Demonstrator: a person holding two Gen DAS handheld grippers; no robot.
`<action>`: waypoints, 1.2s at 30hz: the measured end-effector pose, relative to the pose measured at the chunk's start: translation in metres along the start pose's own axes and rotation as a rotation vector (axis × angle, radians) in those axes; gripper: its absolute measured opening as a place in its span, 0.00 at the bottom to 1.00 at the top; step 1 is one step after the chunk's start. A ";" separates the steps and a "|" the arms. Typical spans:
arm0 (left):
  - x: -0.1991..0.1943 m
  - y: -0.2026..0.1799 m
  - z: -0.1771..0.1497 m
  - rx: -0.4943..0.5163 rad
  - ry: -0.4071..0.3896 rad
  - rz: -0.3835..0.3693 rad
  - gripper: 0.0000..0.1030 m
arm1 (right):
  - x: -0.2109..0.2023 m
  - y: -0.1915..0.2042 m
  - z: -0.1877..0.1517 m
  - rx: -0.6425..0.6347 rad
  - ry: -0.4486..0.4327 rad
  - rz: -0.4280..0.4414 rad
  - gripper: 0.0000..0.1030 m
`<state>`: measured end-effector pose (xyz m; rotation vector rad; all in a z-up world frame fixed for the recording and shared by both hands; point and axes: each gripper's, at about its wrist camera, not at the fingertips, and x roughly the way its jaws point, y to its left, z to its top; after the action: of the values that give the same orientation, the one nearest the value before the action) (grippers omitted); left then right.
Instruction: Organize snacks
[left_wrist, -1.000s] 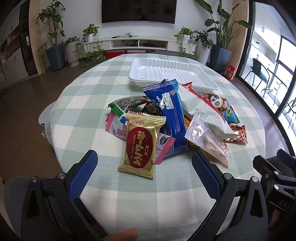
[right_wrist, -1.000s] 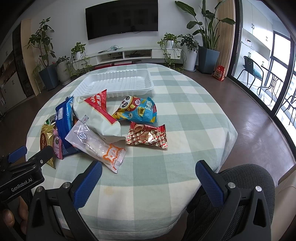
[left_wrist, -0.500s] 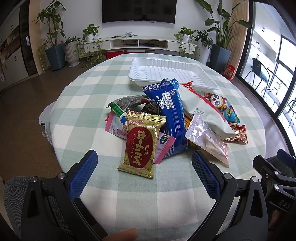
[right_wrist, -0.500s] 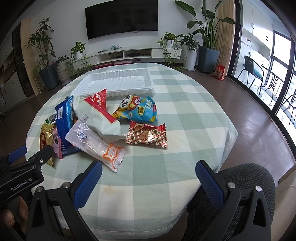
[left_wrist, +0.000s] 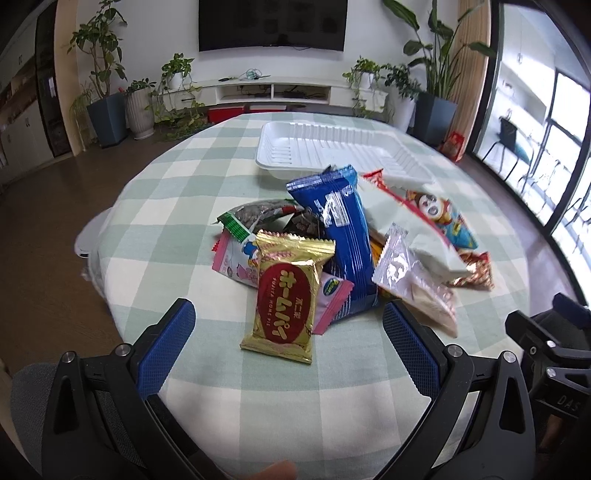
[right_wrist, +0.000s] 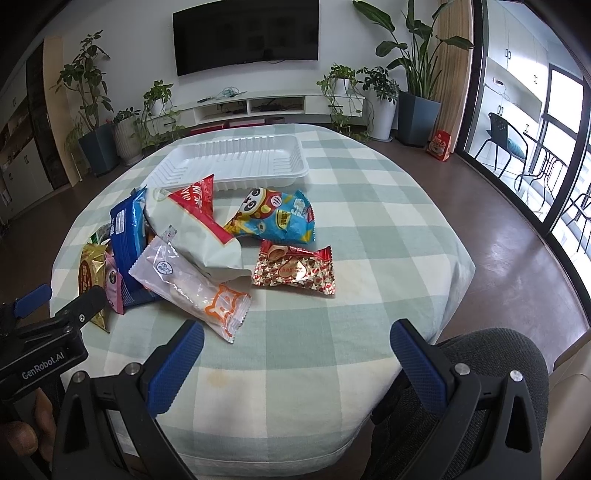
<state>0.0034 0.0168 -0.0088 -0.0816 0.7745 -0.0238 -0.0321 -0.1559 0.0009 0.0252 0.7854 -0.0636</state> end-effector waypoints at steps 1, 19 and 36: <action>-0.001 0.009 0.002 -0.027 -0.010 -0.038 1.00 | -0.001 0.000 0.000 -0.008 -0.009 0.002 1.00; 0.032 0.031 0.004 0.023 0.156 -0.131 1.00 | 0.042 -0.037 -0.012 0.275 0.221 0.527 0.80; 0.020 0.034 -0.002 -0.040 0.144 -0.246 0.94 | -0.004 -0.029 -0.006 0.234 0.027 0.553 1.00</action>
<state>0.0157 0.0496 -0.0270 -0.2152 0.9053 -0.2501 -0.0413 -0.1848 -0.0005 0.4639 0.7718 0.3699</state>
